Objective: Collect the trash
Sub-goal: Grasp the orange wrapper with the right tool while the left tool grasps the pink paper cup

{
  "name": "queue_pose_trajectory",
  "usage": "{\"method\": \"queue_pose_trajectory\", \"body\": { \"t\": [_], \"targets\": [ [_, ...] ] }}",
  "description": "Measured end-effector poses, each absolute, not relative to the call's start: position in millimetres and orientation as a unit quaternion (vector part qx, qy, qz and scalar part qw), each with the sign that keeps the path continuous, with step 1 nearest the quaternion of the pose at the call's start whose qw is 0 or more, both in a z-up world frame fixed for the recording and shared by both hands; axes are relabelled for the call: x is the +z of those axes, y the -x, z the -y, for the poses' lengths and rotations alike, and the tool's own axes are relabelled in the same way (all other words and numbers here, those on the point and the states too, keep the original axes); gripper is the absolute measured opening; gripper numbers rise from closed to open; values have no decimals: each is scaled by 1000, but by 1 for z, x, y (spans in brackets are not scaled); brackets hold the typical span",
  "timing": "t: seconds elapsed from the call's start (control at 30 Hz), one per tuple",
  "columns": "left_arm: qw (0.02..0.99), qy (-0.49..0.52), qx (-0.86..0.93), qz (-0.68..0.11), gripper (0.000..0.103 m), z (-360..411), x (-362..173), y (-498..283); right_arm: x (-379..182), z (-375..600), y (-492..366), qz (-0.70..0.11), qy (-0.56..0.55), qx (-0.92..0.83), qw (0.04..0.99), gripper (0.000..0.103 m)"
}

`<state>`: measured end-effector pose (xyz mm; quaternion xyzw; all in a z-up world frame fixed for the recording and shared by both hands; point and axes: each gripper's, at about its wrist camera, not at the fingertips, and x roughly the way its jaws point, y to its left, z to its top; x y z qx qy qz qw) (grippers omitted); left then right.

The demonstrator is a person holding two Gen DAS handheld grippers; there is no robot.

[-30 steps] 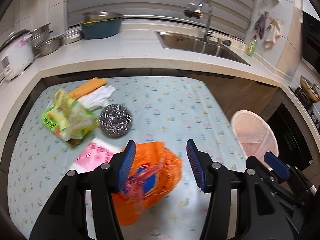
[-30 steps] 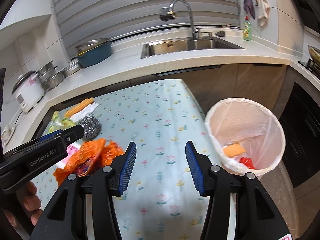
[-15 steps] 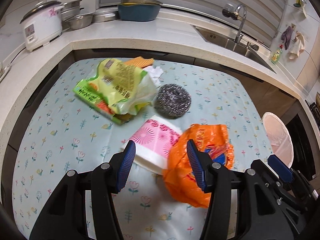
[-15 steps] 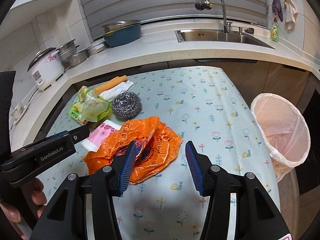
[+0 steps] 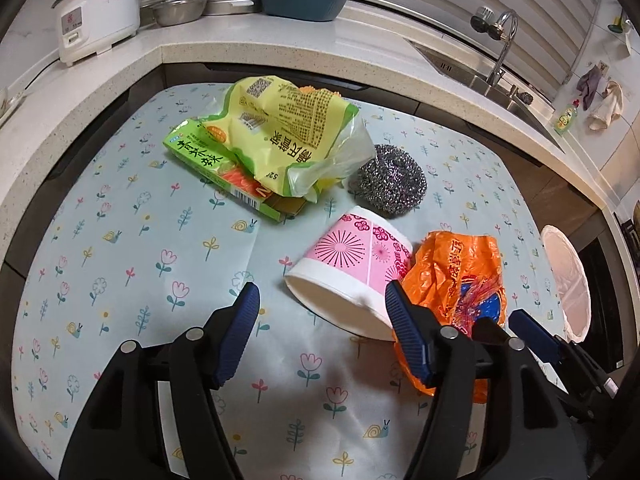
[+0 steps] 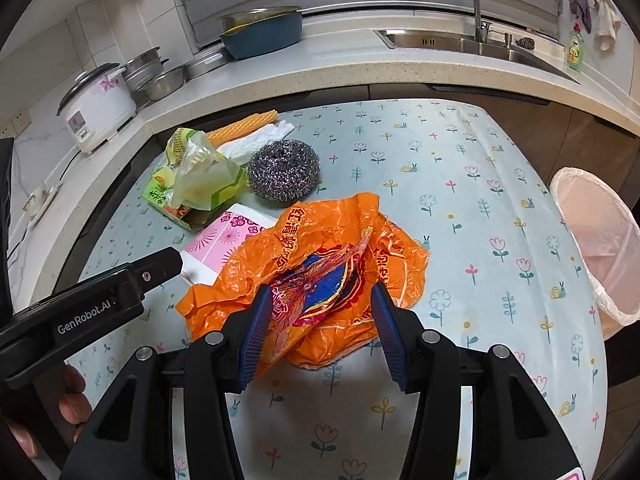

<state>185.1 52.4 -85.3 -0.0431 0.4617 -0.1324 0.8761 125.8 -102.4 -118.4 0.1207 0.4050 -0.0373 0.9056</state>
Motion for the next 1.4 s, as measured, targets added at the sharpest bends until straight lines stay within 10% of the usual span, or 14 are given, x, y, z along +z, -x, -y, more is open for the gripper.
{"method": "queue_pose_trajectory", "body": {
  "t": [0.37,0.77,1.13,1.4],
  "targets": [
    [864,58,-143,-479,61,-52,-99,-193,-129,95,-136,-409,-126,-17,904,6],
    [864,51,-144,-480,60,-34,-99,-193,-84,136,-119,-343,-150,-47,926,4],
    [854,41,-167,-492,3,-12,-109,-193,-85,166,-111,-339,-162,-68,924,4],
    [871,18,-188,-454,2,10,-79,-180,-78,184,-104,-325,-175,-76,926,4]
  ]
}}
